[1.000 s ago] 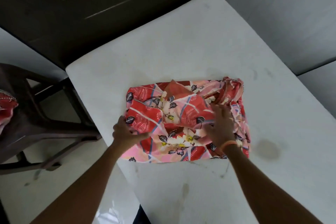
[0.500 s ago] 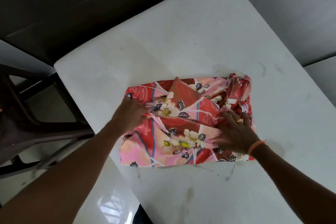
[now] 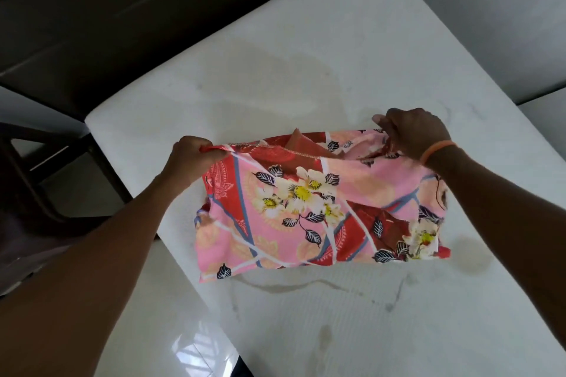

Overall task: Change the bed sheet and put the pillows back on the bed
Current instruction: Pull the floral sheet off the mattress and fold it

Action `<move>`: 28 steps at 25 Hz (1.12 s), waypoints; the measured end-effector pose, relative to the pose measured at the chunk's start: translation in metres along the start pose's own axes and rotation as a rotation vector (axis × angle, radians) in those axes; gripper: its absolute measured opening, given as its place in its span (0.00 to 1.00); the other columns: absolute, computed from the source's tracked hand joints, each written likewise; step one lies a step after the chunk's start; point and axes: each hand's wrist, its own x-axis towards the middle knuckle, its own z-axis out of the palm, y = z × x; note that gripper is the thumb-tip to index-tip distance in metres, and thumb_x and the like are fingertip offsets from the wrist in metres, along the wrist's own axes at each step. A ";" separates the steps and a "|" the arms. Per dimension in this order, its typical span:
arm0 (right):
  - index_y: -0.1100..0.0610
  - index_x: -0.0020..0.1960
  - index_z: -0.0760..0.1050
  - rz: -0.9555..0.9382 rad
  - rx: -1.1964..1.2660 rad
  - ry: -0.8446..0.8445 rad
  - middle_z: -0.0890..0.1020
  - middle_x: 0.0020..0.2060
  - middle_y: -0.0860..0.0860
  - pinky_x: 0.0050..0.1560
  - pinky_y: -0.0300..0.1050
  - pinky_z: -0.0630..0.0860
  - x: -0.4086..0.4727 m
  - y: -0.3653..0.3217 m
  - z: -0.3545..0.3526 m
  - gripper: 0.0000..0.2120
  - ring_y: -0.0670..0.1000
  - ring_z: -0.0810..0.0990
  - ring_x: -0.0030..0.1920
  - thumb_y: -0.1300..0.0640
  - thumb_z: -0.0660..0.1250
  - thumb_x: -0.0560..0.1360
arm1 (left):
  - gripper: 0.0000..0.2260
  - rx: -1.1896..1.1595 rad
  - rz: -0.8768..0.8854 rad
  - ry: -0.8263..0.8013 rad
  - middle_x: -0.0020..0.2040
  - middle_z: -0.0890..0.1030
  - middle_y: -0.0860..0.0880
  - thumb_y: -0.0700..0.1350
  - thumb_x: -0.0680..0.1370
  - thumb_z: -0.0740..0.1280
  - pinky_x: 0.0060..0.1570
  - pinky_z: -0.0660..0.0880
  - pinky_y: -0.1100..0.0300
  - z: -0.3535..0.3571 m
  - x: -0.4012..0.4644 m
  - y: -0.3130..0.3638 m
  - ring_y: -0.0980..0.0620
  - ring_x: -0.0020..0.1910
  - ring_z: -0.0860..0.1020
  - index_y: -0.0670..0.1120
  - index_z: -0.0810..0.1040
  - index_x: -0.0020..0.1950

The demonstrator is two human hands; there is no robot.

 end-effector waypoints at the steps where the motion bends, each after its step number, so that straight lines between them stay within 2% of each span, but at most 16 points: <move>1: 0.58 0.48 0.74 -0.028 -0.065 0.005 0.81 0.38 0.64 0.36 0.49 0.67 0.006 0.006 0.000 0.23 0.65 0.81 0.40 0.40 0.52 0.81 | 0.23 -0.129 -0.080 0.004 0.28 0.78 0.46 0.58 0.65 0.73 0.35 0.68 0.56 -0.001 0.003 -0.002 0.48 0.30 0.76 0.37 0.76 0.31; 3: 0.59 0.52 0.75 0.034 -0.219 0.086 0.82 0.40 0.64 0.36 0.49 0.68 0.018 0.020 -0.003 0.23 0.65 0.82 0.40 0.40 0.52 0.81 | 0.24 -0.180 -0.149 0.042 0.25 0.76 0.50 0.60 0.62 0.76 0.37 0.66 0.56 -0.001 0.009 -0.008 0.49 0.30 0.75 0.41 0.72 0.27; 4: 0.61 0.53 0.75 0.158 -0.233 0.154 0.82 0.40 0.66 0.38 0.51 0.71 0.027 0.024 -0.004 0.23 0.67 0.82 0.41 0.42 0.52 0.82 | 0.26 0.002 -0.130 0.051 0.25 0.75 0.51 0.64 0.63 0.74 0.39 0.65 0.55 0.000 0.012 -0.008 0.48 0.31 0.75 0.43 0.71 0.27; 6: 0.65 0.52 0.75 0.443 -0.126 0.202 0.81 0.43 0.68 0.47 0.58 0.73 0.039 0.017 -0.003 0.21 0.69 0.79 0.48 0.48 0.53 0.83 | 0.26 0.551 -0.035 0.109 0.29 0.77 0.48 0.69 0.70 0.67 0.46 0.63 0.51 0.013 0.014 -0.010 0.44 0.39 0.76 0.45 0.71 0.31; 7: 0.64 0.54 0.75 0.501 -0.082 0.215 0.79 0.47 0.68 0.51 0.60 0.72 0.042 0.004 -0.001 0.19 0.69 0.77 0.51 0.50 0.53 0.83 | 0.26 0.752 0.030 0.159 0.32 0.78 0.46 0.69 0.72 0.64 0.48 0.63 0.50 0.022 0.014 -0.010 0.41 0.43 0.76 0.46 0.72 0.34; 9: 0.63 0.54 0.76 0.428 0.075 0.250 0.77 0.50 0.65 0.50 0.58 0.73 0.034 -0.038 0.006 0.22 0.66 0.76 0.52 0.48 0.51 0.83 | 0.27 0.988 0.129 0.232 0.33 0.79 0.43 0.69 0.75 0.61 0.48 0.64 0.50 0.030 0.015 -0.003 0.39 0.43 0.76 0.45 0.74 0.38; 11: 0.60 0.50 0.75 0.236 0.332 0.272 0.77 0.47 0.60 0.40 0.53 0.77 0.001 -0.092 0.016 0.22 0.60 0.78 0.43 0.45 0.50 0.82 | 0.29 1.087 0.165 0.253 0.34 0.80 0.42 0.71 0.74 0.60 0.48 0.66 0.50 0.027 0.019 0.004 0.40 0.42 0.76 0.44 0.72 0.40; 13: 0.57 0.52 0.73 0.078 0.338 0.196 0.77 0.46 0.56 0.31 0.49 0.77 -0.044 -0.137 0.030 0.19 0.55 0.79 0.35 0.42 0.54 0.81 | 0.30 1.099 0.128 0.247 0.40 0.80 0.40 0.72 0.72 0.61 0.50 0.67 0.48 0.019 0.031 0.007 0.39 0.45 0.76 0.43 0.72 0.43; 15: 0.56 0.60 0.71 0.084 0.174 0.047 0.75 0.53 0.57 0.40 0.53 0.79 -0.073 -0.152 0.056 0.21 0.58 0.79 0.43 0.41 0.58 0.78 | 0.33 0.969 0.071 0.211 0.51 0.77 0.38 0.71 0.71 0.64 0.53 0.70 0.44 0.017 0.035 0.005 0.37 0.53 0.74 0.40 0.75 0.52; 17: 0.57 0.65 0.68 0.191 0.064 -0.092 0.72 0.59 0.59 0.54 0.59 0.74 -0.079 -0.144 0.073 0.20 0.62 0.76 0.54 0.46 0.60 0.79 | 0.37 0.579 -0.066 0.250 0.62 0.69 0.38 0.69 0.70 0.70 0.55 0.72 0.39 0.025 0.021 0.002 0.36 0.61 0.70 0.41 0.69 0.64; 20: 0.60 0.65 0.67 0.357 0.278 -0.072 0.68 0.63 0.61 0.59 0.60 0.72 -0.067 -0.147 0.078 0.15 0.64 0.73 0.59 0.56 0.58 0.81 | 0.47 0.087 -0.459 0.353 0.68 0.64 0.39 0.73 0.67 0.68 0.61 0.69 0.35 0.050 -0.020 -0.003 0.35 0.67 0.66 0.41 0.60 0.71; 22: 0.61 0.70 0.64 0.407 0.501 0.006 0.64 0.70 0.62 0.68 0.65 0.65 -0.069 -0.173 0.079 0.20 0.65 0.66 0.69 0.54 0.58 0.81 | 0.47 -0.044 -0.645 0.254 0.64 0.70 0.38 0.74 0.66 0.68 0.61 0.72 0.39 0.069 -0.053 -0.014 0.35 0.64 0.71 0.39 0.62 0.68; 23: 0.60 0.74 0.61 0.414 0.481 0.039 0.60 0.75 0.62 0.74 0.66 0.55 -0.076 -0.189 0.084 0.24 0.65 0.58 0.75 0.50 0.56 0.81 | 0.44 -0.105 -0.666 0.204 0.60 0.75 0.40 0.73 0.65 0.69 0.59 0.75 0.41 0.075 -0.067 -0.018 0.38 0.59 0.76 0.40 0.65 0.64; 25: 0.56 0.79 0.53 0.436 0.308 0.084 0.51 0.78 0.60 0.74 0.66 0.37 -0.097 -0.210 0.093 0.32 0.64 0.47 0.78 0.40 0.50 0.81 | 0.32 -0.184 -0.626 0.155 0.52 0.81 0.44 0.69 0.66 0.73 0.52 0.79 0.48 0.077 -0.077 -0.026 0.45 0.47 0.80 0.44 0.72 0.53; 27: 0.51 0.80 0.46 0.471 0.225 -0.010 0.46 0.79 0.57 0.70 0.73 0.36 -0.109 -0.216 0.107 0.36 0.65 0.43 0.78 0.33 0.45 0.78 | 0.21 -0.240 -0.559 0.079 0.49 0.84 0.46 0.63 0.69 0.74 0.50 0.78 0.52 0.067 -0.067 -0.035 0.48 0.42 0.81 0.46 0.79 0.47; 28: 0.50 0.80 0.43 0.474 0.237 -0.089 0.43 0.79 0.56 0.69 0.76 0.38 -0.110 -0.217 0.114 0.37 0.65 0.41 0.78 0.31 0.43 0.78 | 0.18 -0.274 -0.540 -0.008 0.49 0.85 0.46 0.60 0.71 0.75 0.53 0.78 0.51 0.062 -0.061 -0.036 0.47 0.45 0.82 0.46 0.81 0.48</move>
